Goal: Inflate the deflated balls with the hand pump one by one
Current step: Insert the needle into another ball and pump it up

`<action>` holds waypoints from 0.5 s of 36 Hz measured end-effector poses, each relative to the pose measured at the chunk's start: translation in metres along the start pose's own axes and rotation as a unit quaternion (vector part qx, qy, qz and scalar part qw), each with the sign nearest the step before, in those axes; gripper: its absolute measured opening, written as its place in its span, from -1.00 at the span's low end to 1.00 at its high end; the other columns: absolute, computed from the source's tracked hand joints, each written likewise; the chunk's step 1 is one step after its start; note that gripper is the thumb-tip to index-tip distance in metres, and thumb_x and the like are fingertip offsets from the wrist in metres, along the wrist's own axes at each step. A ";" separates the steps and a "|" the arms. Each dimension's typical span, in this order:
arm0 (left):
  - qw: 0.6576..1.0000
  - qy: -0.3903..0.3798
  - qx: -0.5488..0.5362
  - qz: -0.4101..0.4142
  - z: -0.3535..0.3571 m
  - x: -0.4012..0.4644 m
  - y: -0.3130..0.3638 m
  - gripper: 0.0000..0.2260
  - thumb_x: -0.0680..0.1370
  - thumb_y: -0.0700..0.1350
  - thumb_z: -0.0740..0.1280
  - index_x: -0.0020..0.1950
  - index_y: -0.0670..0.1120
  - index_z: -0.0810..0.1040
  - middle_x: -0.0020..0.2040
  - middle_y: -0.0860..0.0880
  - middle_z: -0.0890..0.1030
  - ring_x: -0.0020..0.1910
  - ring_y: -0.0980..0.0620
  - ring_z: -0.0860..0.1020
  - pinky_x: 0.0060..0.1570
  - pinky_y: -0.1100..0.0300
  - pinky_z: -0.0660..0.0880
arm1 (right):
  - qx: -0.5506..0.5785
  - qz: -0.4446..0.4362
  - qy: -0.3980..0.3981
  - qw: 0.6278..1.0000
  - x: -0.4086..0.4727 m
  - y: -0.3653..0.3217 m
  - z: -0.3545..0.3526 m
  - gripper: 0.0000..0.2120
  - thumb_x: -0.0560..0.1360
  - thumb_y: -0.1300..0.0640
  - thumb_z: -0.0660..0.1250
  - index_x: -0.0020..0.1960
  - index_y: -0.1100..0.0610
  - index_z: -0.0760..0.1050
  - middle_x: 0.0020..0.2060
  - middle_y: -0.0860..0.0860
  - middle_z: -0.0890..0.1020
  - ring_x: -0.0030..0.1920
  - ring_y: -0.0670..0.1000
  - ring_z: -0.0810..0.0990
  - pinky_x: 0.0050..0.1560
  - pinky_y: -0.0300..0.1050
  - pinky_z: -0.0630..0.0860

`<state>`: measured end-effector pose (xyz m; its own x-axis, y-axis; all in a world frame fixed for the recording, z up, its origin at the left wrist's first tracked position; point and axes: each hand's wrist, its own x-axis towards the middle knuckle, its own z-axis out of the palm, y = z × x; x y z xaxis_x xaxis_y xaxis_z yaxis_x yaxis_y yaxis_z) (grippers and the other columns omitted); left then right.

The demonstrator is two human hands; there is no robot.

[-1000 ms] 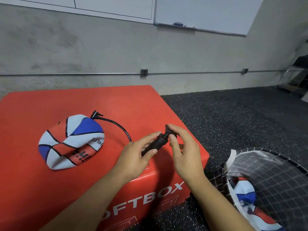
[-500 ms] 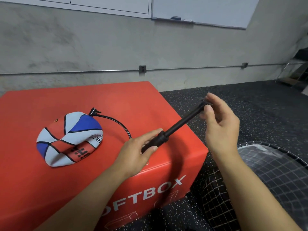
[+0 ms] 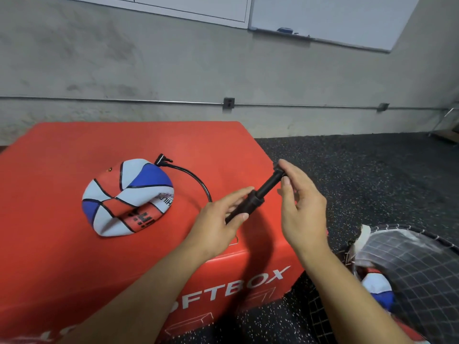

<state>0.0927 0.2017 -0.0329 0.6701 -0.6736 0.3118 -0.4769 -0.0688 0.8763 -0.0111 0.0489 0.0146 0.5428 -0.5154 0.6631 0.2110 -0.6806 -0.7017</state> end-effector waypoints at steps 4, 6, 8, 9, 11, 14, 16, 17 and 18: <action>1.000 0.016 -0.020 0.003 -0.002 0.000 0.001 -0.42 0.61 -0.31 0.40 0.44 0.28 0.46 0.27 0.10 0.67 0.27 0.30 0.60 0.28 0.42 0.44 | -0.017 -0.008 -0.042 0.999 -0.009 0.007 0.014 -0.66 0.70 0.14 0.20 0.41 0.04 0.58 0.34 -0.10 0.62 0.39 -0.07 0.55 0.33 0.21 0.56; 0.999 0.023 -0.030 -0.003 -0.002 0.001 -0.001 -0.42 0.61 -0.32 0.41 0.42 0.28 0.46 0.24 0.16 0.65 0.26 0.33 0.59 0.25 0.46 0.43 | -0.032 -0.015 -0.058 0.998 -0.014 0.009 0.020 -0.66 0.70 0.16 0.20 0.42 0.06 0.57 0.35 -0.06 0.62 0.40 -0.06 0.55 0.36 0.19 0.54; 0.999 0.020 -0.035 -0.009 -0.003 0.001 -0.001 -0.44 0.61 -0.33 0.41 0.47 0.20 0.46 0.24 0.19 0.63 0.26 0.37 0.57 0.24 0.48 0.41 | -0.036 -0.014 -0.066 0.997 -0.015 0.011 0.023 -0.65 0.70 0.17 0.19 0.43 0.06 0.57 0.37 -0.05 0.61 0.42 -0.05 0.54 0.37 0.19 0.53; 0.999 0.018 -0.035 -0.011 -0.004 0.001 0.000 -0.45 0.61 -0.33 0.40 0.49 0.15 0.46 0.25 0.17 0.63 0.27 0.38 0.56 0.23 0.49 0.41 | -0.034 -0.011 -0.068 0.997 -0.015 0.012 0.023 -0.65 0.70 0.16 0.19 0.43 0.06 0.56 0.37 -0.06 0.61 0.42 -0.05 0.54 0.36 0.19 0.54; 0.999 0.016 -0.030 -0.010 -0.004 0.001 0.002 -0.47 0.62 -0.32 0.40 0.51 0.11 0.47 0.26 0.15 0.63 0.26 0.40 0.55 0.22 0.50 0.41 | -0.025 -0.007 -0.068 0.997 -0.013 0.013 0.022 -0.65 0.71 0.15 0.18 0.43 0.05 0.56 0.37 -0.07 0.60 0.41 -0.05 0.54 0.33 0.20 0.56; 1.000 0.006 -0.018 -0.004 -0.004 0.001 0.005 -0.47 0.62 -0.32 0.40 0.52 0.10 0.47 0.28 0.18 0.63 0.27 0.41 0.55 0.22 0.50 0.41 | -0.016 -0.008 -0.071 0.997 -0.012 0.013 0.015 -0.67 0.71 0.15 0.19 0.42 0.05 0.56 0.33 -0.09 0.61 0.38 -0.04 0.56 0.31 0.20 0.57; 1.000 -0.001 -0.006 0.003 -0.003 0.001 0.004 -0.47 0.62 -0.32 0.40 0.53 0.08 0.48 0.31 0.15 0.64 0.30 0.34 0.56 0.26 0.45 0.43 | -0.009 -0.010 -0.069 0.998 -0.012 0.011 0.009 -0.67 0.70 0.18 0.21 0.40 0.07 0.58 0.31 -0.10 0.61 0.36 -0.03 0.57 0.30 0.18 0.58; 1.000 -0.006 0.002 0.008 -0.002 0.001 0.004 -0.47 0.62 -0.31 0.40 0.53 0.09 0.48 0.31 0.14 0.65 0.32 0.31 0.57 0.29 0.41 0.45 | -0.004 -0.010 -0.061 0.998 -0.011 0.009 0.004 -0.68 0.71 0.20 0.21 0.40 0.08 0.58 0.31 -0.10 0.61 0.36 -0.02 0.57 0.29 0.17 0.59; 1.000 -0.010 0.012 0.013 -0.001 0.001 0.004 -0.46 0.62 -0.31 0.40 0.53 0.12 0.48 0.31 0.13 0.65 0.32 0.28 0.57 0.33 0.36 0.46 | 0.000 -0.007 -0.048 0.999 -0.009 0.006 -0.002 -0.69 0.71 0.22 0.21 0.40 0.10 0.58 0.31 -0.09 0.61 0.35 -0.01 0.58 0.27 0.15 0.60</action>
<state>0.0917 0.2011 -0.0286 0.6460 -0.6902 0.3261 -0.5069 -0.0684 0.8593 -0.0161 0.0487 0.0045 0.6147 -0.4539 0.6451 0.2196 -0.6871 -0.6926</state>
